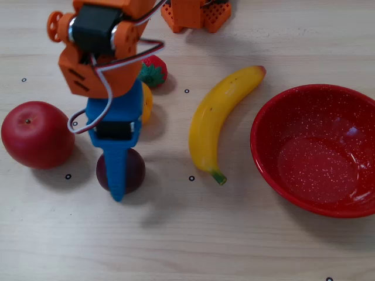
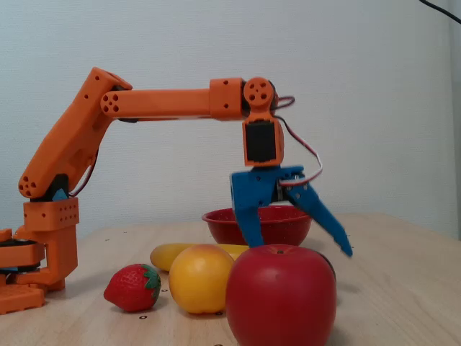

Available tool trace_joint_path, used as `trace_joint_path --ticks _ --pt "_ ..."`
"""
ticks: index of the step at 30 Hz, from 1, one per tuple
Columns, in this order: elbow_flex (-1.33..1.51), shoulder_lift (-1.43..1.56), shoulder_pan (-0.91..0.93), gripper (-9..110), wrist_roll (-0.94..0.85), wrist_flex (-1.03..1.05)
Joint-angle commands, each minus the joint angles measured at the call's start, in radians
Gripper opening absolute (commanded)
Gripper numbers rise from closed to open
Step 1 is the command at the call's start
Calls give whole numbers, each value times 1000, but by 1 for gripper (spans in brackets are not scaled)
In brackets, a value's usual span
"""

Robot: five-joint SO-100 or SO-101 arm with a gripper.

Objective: Put the plum in the red bowl.

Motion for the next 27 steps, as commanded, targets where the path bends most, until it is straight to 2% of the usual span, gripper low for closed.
trace_joint_path --ticks 1,27 --pt "-83 46 -32 49 35 -38" --pt "-91 -15 -21 45 51 -81"
